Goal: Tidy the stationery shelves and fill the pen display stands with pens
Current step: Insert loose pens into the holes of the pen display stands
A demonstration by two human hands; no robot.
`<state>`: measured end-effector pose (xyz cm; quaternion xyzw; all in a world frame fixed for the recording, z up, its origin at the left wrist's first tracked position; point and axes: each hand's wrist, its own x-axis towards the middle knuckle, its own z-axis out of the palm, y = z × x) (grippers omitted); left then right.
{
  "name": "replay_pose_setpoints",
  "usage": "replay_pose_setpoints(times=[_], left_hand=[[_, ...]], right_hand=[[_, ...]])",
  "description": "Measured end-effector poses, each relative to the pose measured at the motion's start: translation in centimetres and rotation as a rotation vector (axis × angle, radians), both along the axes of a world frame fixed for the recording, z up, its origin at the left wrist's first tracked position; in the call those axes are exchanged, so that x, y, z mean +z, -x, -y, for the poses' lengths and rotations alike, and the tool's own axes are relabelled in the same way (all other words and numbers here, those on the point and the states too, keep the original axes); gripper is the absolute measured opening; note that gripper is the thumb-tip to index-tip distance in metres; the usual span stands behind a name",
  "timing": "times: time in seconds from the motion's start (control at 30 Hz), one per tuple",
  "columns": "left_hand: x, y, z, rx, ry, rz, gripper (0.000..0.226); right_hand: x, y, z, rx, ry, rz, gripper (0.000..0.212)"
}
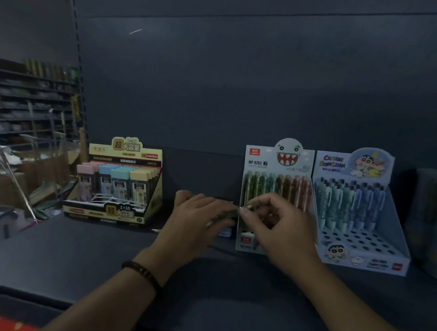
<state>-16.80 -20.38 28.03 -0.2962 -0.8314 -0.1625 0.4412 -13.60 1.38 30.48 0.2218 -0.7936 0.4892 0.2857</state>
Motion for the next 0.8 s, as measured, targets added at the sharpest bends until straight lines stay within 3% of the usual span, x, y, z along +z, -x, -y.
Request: replay_pose_setpoints(times=[0.17, 0.47, 0.8], left_hand=[[0.1, -0.4, -0.8, -0.075, -0.003, -0.124, 0.024], [-0.6, 0.0, -0.1, 0.025, -0.066, -0.045, 0.02], [-0.3, 0.3, -1.1, 0.014, -0.089, -0.111, 0.031]], right_hand=[[0.2, -0.1, 0.1, 0.074, 0.098, 0.036, 0.012], [1.1, 0.9, -1.2, 0.008, 0.489, 0.068, 0.013], [4.9, 1.8, -1.3, 0.057, 0.467, 0.058, 0.019]])
